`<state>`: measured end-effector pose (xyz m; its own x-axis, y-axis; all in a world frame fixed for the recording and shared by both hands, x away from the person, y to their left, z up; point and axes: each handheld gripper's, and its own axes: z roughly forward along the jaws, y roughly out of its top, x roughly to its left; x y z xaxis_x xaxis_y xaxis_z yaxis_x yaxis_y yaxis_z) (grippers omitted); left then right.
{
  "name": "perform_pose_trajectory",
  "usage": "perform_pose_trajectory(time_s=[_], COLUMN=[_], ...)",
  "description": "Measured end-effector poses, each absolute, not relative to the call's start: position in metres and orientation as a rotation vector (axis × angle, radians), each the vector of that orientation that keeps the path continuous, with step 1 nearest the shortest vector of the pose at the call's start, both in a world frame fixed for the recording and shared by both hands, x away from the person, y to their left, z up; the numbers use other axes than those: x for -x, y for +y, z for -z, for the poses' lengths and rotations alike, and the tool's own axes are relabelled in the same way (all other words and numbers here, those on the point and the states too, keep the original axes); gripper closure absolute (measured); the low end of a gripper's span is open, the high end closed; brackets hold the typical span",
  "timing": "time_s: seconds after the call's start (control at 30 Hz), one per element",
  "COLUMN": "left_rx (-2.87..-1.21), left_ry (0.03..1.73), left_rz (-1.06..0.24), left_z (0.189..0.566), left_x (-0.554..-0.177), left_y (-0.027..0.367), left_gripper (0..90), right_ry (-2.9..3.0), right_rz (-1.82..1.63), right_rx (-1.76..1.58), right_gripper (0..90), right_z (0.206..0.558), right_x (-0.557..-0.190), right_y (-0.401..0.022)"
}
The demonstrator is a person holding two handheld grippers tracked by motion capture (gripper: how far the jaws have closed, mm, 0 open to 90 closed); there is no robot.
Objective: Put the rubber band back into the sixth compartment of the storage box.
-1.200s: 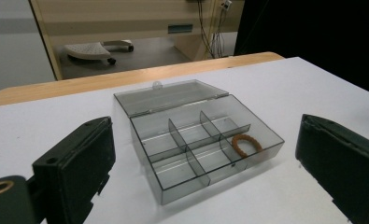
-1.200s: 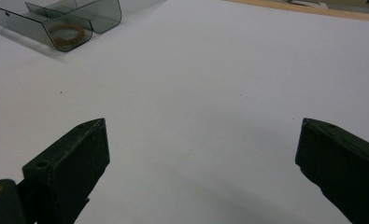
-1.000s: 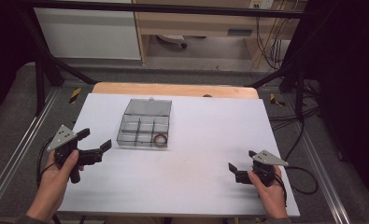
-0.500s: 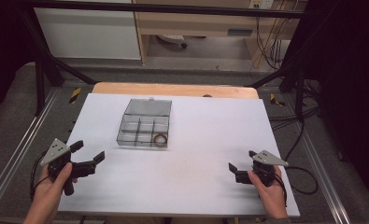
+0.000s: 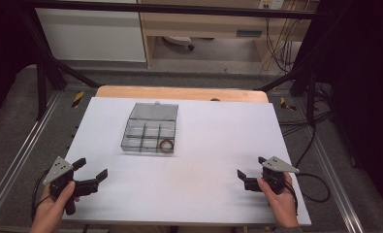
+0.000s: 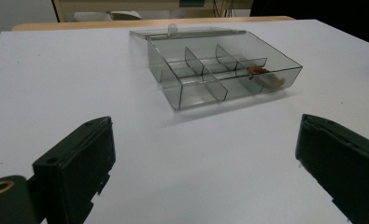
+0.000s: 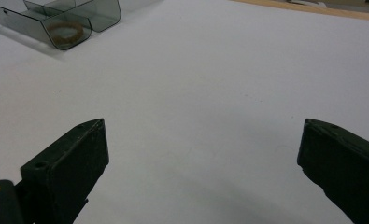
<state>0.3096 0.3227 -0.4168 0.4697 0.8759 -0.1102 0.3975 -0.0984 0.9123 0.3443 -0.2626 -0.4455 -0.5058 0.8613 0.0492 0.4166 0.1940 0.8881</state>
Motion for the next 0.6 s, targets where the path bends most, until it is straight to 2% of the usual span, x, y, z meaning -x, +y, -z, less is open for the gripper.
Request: perform_pose_trajectory(time_s=[0.6], left_rx=[-1.733], left_ry=[1.077], left_rz=[-0.557], left_z=[0.427], left_x=[-0.296], left_y=[0.309], left_gripper=[5.3], right_ry=[2.009], right_rz=[-1.263], right_rx=[-1.191], right_gripper=[2.5], right_z=[0.445], right_x=[-0.344], right_y=[-0.263])
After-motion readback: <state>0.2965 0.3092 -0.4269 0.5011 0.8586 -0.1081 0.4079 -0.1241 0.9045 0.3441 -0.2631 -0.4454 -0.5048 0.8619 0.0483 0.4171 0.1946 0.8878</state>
